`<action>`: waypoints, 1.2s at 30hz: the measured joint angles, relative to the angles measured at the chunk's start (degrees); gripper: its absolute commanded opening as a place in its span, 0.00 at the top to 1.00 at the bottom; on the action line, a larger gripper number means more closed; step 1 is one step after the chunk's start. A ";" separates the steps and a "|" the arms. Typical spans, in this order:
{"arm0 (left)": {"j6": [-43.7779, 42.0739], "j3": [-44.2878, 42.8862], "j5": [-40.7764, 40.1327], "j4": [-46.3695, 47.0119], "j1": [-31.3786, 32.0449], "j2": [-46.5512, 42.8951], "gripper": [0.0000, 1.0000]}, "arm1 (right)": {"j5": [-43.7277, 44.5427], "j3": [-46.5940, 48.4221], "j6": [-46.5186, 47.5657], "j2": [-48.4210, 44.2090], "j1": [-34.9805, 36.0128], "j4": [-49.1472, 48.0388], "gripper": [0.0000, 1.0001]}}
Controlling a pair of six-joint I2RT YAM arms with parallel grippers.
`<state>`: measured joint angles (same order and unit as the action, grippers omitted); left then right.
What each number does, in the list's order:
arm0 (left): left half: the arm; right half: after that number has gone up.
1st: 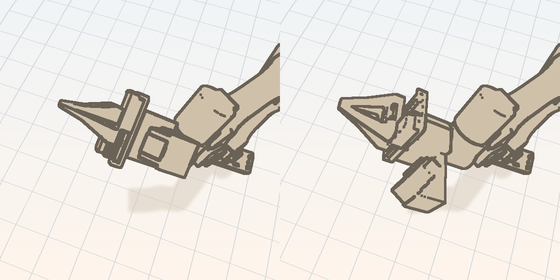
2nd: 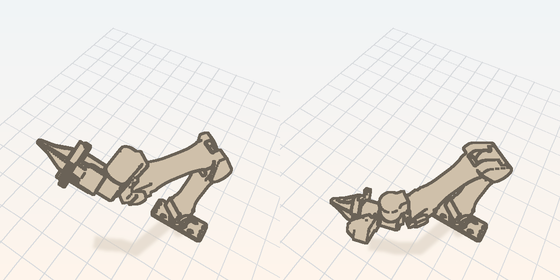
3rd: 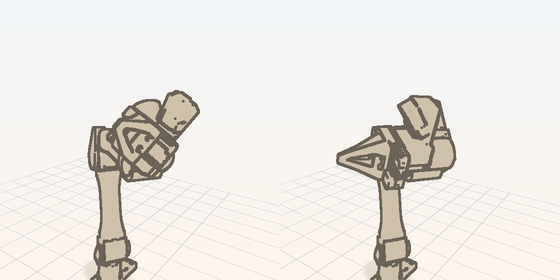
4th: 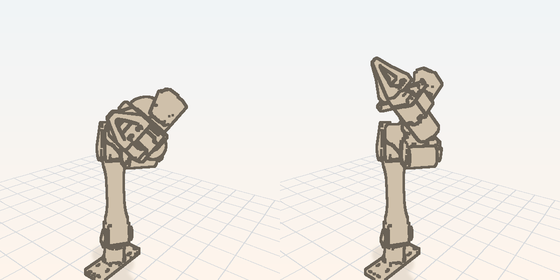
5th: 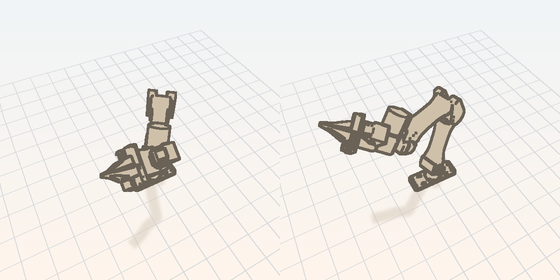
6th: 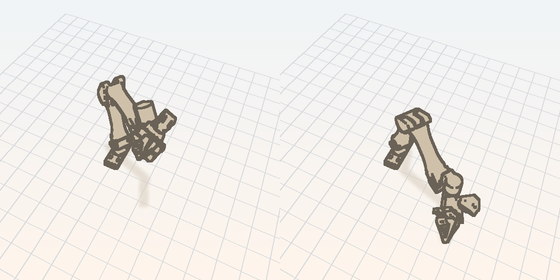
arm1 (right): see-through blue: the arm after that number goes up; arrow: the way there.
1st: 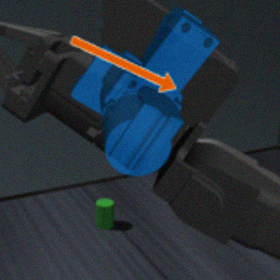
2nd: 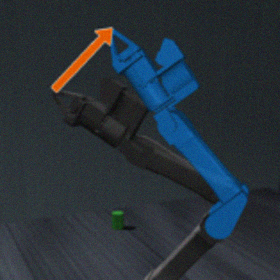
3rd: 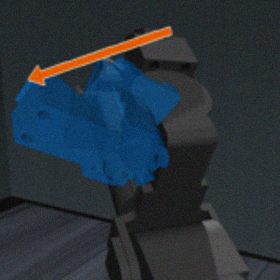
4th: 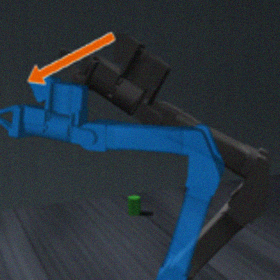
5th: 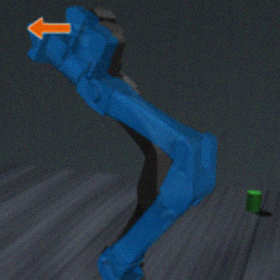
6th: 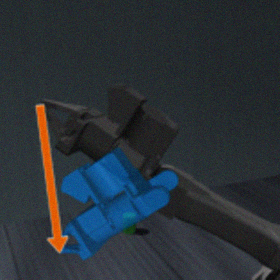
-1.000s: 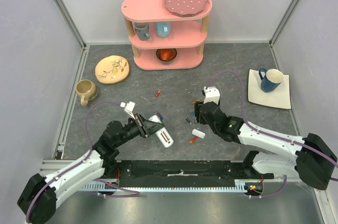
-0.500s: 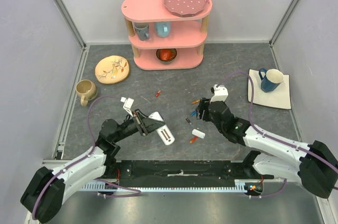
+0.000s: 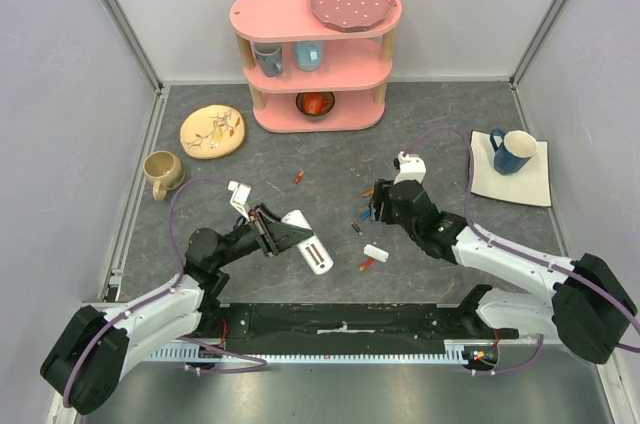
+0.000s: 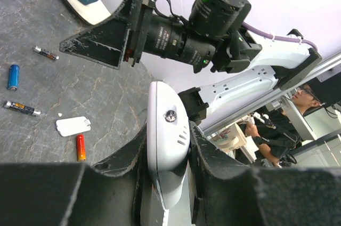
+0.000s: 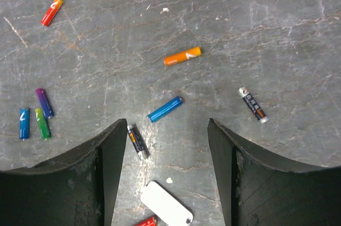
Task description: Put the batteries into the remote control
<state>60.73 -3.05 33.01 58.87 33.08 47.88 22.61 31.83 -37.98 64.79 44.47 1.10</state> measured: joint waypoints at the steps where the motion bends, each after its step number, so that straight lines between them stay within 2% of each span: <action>1: 0.11 0.02 -0.04 -0.02 0.00 -0.37 0.98 | -0.02 1.14 0.28 0.85 -0.52 0.79 0.29; 6: 0.39 0.02 -0.85 -0.94 0.00 -2.67 0.98 | -0.31 6.75 3.13 5.38 -1.77 3.98 0.28; 9: 0.61 0.04 -2.49 -3.76 0.00 -4.07 0.98 | -0.26 10.08 4.42 8.74 -2.38 5.35 0.33; 17: 1.01 0.17 -10.62 -20.35 0.00 -13.94 0.98 | -0.76 11.54 3.15 12.24 -7.17 8.11 0.42; 26: 1.01 0.26 -15.52 -30.40 0.00 -23.56 0.98 | -0.17 11.41 0.39 13.84 -8.11 9.66 0.55; 30: 1.01 0.26 -16.11 -32.24 0.00 -24.22 0.98 | 0.33 10.27 1.03 13.84 -9.57 10.12 0.56; 36: 0.98 0.28 -16.17 -32.52 0.00 -23.30 0.98 | 0.35 8.35 1.60 14.82 -11.56 10.75 0.52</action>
<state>61.71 -2.76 16.84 26.35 33.08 24.58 22.96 40.18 -36.38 79.61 32.91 11.86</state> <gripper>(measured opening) 0.330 0.462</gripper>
